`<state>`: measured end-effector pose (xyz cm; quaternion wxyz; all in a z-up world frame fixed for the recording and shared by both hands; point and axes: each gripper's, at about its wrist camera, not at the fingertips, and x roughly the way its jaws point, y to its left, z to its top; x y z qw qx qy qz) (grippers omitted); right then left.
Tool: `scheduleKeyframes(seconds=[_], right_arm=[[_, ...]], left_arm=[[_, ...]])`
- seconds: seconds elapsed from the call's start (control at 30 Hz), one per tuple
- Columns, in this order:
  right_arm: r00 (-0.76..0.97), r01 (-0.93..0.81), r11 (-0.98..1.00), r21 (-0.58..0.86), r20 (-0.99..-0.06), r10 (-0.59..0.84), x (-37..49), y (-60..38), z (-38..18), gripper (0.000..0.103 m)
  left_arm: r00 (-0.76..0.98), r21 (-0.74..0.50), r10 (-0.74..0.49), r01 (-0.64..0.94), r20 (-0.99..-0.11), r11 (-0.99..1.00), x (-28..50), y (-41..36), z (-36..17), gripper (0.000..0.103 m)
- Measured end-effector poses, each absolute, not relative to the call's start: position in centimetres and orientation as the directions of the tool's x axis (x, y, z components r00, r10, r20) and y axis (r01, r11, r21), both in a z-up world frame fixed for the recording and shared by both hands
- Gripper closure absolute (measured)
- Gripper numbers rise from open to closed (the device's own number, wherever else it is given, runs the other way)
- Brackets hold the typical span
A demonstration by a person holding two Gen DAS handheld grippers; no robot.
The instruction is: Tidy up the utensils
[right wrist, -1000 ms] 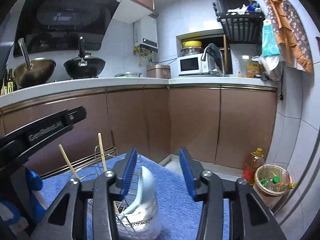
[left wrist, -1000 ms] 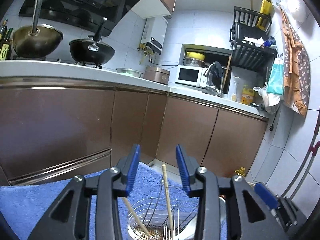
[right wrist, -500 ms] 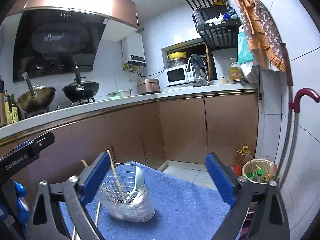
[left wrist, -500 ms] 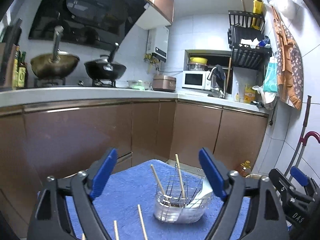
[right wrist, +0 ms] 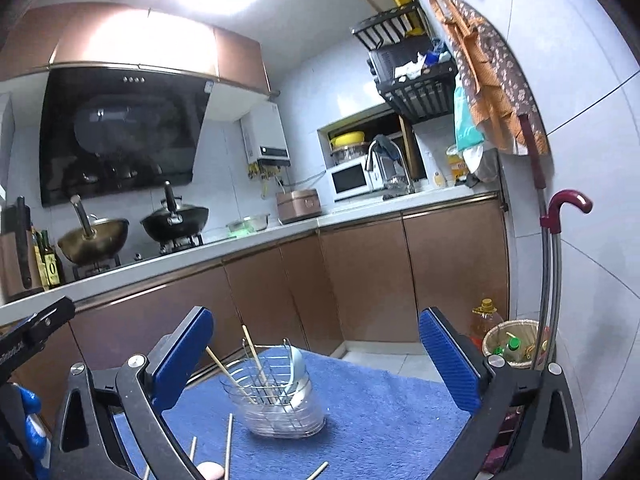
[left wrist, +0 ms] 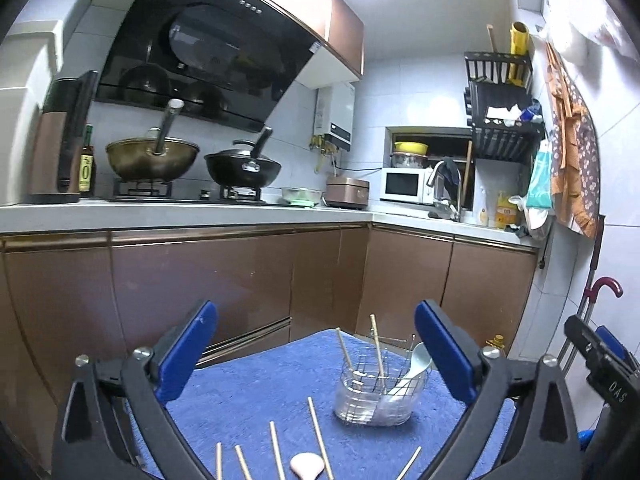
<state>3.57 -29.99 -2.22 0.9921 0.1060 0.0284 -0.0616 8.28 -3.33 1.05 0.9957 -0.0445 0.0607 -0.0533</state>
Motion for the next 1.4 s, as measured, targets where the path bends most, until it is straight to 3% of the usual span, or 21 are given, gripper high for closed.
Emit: scheduleKeyframes(seconds=[0.33, 0.63, 1.4], right_arm=[[0.998, 0.054, 0.977, 0.204, -0.028, -0.049, 0.4, -27.6, -2.0, 0.0], [0.996, -0.004, 0.993, 0.12, -0.093, 0.015, -0.1, -24.3, -2.3, 0.0], [0.975, -0.02, 0.989, 0.144, -0.215, 0.051, 1.9, -24.2, -4.7, 0.0]], left_arm=[[0.988, -0.113, -0.046, 0.03, -0.146, 0.993, 4.8, 2.2, 0.6, 0.0], [0.981, -0.103, -0.026, 0.006, -0.194, 0.995, 3.5, 4.8, -0.6, 0.0], [0.962, -0.011, 0.0, -0.003, -0.272, 1.0, 4.4, 3.0, -3.1, 0.0]])
